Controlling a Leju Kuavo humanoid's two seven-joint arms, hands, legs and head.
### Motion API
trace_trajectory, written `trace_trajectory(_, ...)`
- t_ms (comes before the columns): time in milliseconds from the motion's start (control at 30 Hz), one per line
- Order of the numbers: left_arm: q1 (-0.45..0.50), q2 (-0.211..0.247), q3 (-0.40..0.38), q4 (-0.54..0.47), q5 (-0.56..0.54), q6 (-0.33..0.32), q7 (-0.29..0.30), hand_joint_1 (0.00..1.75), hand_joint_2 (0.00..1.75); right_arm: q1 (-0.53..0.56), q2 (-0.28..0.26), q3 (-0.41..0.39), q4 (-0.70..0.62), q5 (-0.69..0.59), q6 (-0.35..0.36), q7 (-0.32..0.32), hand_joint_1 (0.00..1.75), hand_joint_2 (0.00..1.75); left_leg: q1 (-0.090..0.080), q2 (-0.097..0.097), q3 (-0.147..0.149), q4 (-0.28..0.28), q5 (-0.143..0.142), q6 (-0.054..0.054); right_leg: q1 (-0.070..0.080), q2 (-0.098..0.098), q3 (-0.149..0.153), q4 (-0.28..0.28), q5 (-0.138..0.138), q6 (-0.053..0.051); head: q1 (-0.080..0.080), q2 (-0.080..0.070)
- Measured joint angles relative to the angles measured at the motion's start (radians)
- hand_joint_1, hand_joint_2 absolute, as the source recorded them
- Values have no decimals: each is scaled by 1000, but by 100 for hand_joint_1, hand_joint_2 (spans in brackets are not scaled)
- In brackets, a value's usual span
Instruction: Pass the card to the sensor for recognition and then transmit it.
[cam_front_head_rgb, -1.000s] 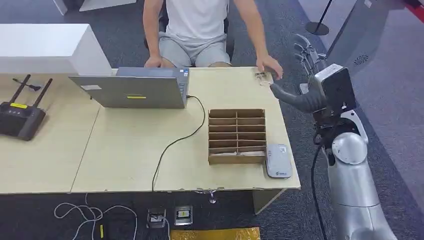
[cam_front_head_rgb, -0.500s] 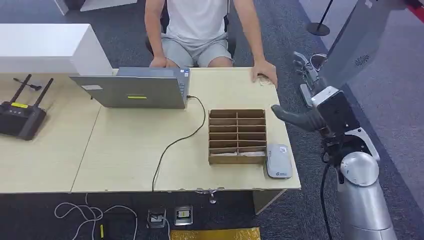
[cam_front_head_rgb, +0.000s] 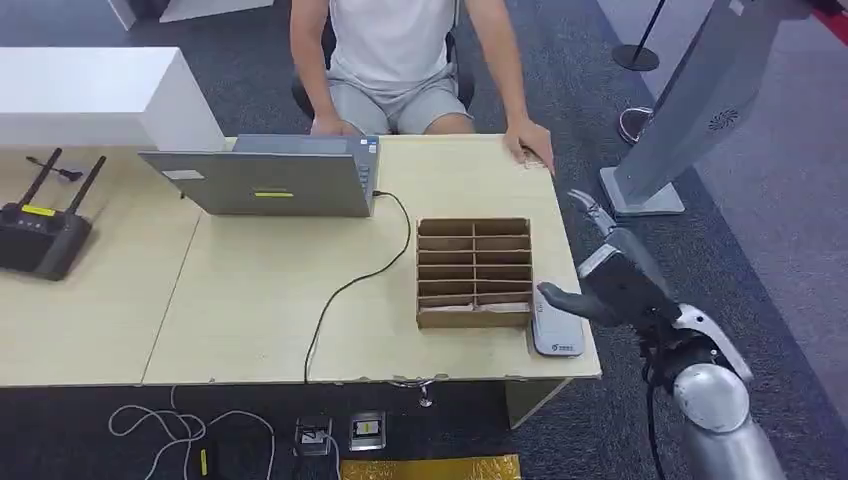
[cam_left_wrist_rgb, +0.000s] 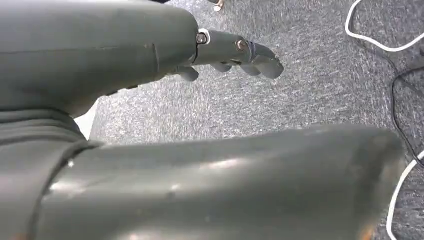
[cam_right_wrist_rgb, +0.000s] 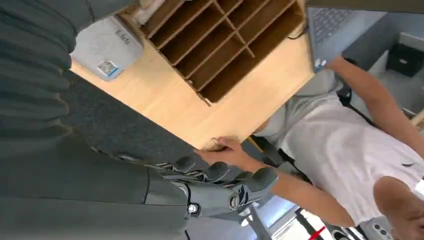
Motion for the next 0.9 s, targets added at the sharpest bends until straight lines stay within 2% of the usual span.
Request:
trace_trajectory(267,-1,9,0,0,-7,-9,1,0,0,72,-24,50,-16,275,-8,26,0,175,0,0,0,0,0,0,0,0,0,0,0,0,0,0)
trace_trajectory(467,-2,11,0,0,-9,-16,1,0,0,96,-31,93,-21,368,-26,34,0,175,0,0,0,0,0,0,0,0,0,0,0,0,0,0)
trace_trajectory(633,-3,11,0,0,-7,-13,3,0,0,107,-32,152,-14,646,-132,61,0,175,0,0,-1,0,0,0,0,0,0,0,0,0,0,0)
trace_trajectory(700,-4,11,0,0,-7,-13,4,0,0,110,-31,173,-8,679,-158,64,0,175,0,0,-1,0,0,0,0,0,0,0,0,0,0,0)
trace_trajectory(900,-5,10,0,0,-3,-13,11,0,0,114,-17,238,23,711,-168,74,0,175,0,0,-1,0,0,0,0,0,0,0,-1,-1,0,0)
